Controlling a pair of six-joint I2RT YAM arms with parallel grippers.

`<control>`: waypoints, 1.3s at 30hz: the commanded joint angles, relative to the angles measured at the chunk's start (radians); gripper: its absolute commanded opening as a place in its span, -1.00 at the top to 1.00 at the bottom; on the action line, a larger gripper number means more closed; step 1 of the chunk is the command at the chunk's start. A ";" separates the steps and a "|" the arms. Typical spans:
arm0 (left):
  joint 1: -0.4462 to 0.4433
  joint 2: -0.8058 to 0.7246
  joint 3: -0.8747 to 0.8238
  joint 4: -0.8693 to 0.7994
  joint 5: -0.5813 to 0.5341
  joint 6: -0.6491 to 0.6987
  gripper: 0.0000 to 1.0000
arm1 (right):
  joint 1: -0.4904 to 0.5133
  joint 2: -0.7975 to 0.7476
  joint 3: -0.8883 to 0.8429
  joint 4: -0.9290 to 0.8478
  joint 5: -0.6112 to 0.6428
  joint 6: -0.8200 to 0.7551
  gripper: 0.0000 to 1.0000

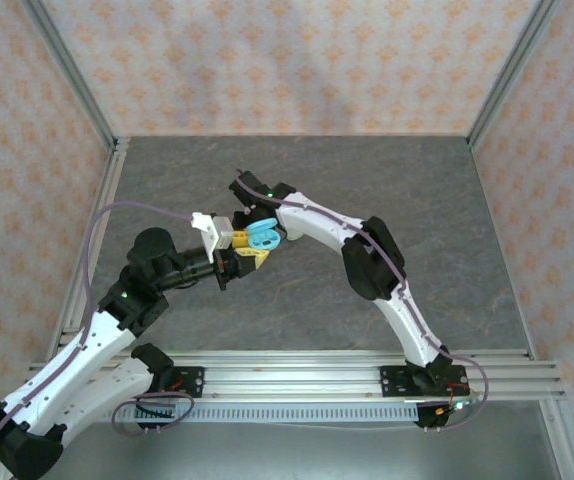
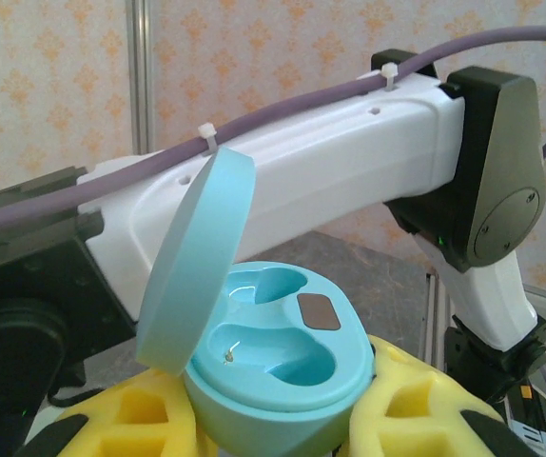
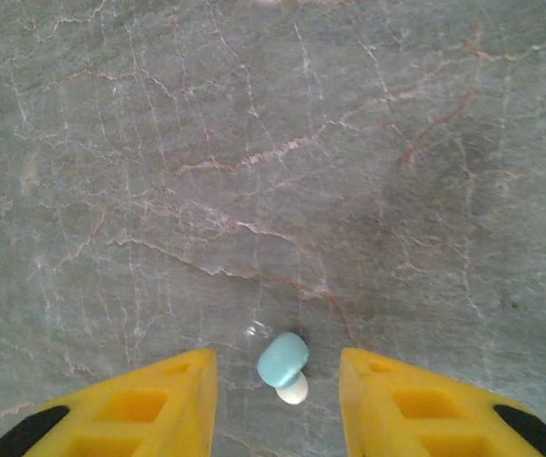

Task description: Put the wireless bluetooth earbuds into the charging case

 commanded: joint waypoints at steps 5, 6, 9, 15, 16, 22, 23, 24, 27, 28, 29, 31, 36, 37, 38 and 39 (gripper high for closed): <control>-0.003 -0.027 0.030 -0.011 -0.010 0.023 0.79 | 0.023 0.129 0.208 -0.201 0.129 0.011 0.29; -0.003 -0.029 0.031 -0.016 -0.010 0.026 0.79 | 0.028 0.140 0.228 -0.216 0.136 0.009 0.30; -0.003 -0.035 0.031 -0.023 -0.014 0.029 0.79 | 0.042 0.166 0.265 -0.246 0.147 0.003 0.31; -0.003 -0.043 0.027 -0.029 -0.017 0.031 0.79 | 0.063 0.189 0.279 -0.279 0.130 0.003 0.31; -0.003 -0.043 0.026 -0.028 -0.017 0.032 0.79 | 0.066 0.191 0.279 -0.281 0.130 0.004 0.31; -0.003 -0.040 0.026 -0.024 -0.017 0.031 0.79 | 0.074 0.206 0.279 -0.264 0.105 0.005 0.30; -0.003 -0.041 0.026 -0.024 -0.017 0.033 0.79 | 0.075 0.208 0.280 -0.263 0.104 0.005 0.30; -0.003 -0.043 0.026 -0.025 -0.017 0.032 0.79 | 0.075 0.210 0.283 -0.262 0.103 0.005 0.30; -0.003 -0.045 0.024 -0.027 -0.016 0.032 0.79 | 0.076 0.218 0.292 -0.265 0.113 0.004 0.30; -0.003 -0.046 0.023 -0.026 -0.014 0.032 0.79 | 0.075 0.220 0.297 -0.267 0.117 0.001 0.30; -0.003 -0.046 0.021 -0.026 -0.014 0.032 0.79 | 0.075 0.224 0.300 -0.269 0.122 0.000 0.30; -0.003 -0.047 0.020 -0.026 -0.015 0.033 0.79 | 0.075 0.232 0.309 -0.271 0.129 -0.005 0.30; -0.003 -0.046 0.020 -0.021 -0.015 0.033 0.80 | 0.076 0.253 0.333 -0.289 0.140 -0.017 0.31; -0.003 -0.046 0.019 -0.021 -0.015 0.033 0.79 | 0.076 0.255 0.335 -0.292 0.143 -0.018 0.31; -0.003 -0.046 0.021 -0.022 -0.014 0.033 0.79 | 0.076 0.257 0.336 -0.294 0.142 -0.020 0.32; -0.003 -0.046 0.021 -0.025 -0.014 0.033 0.80 | 0.076 0.259 0.339 -0.299 0.143 -0.023 0.35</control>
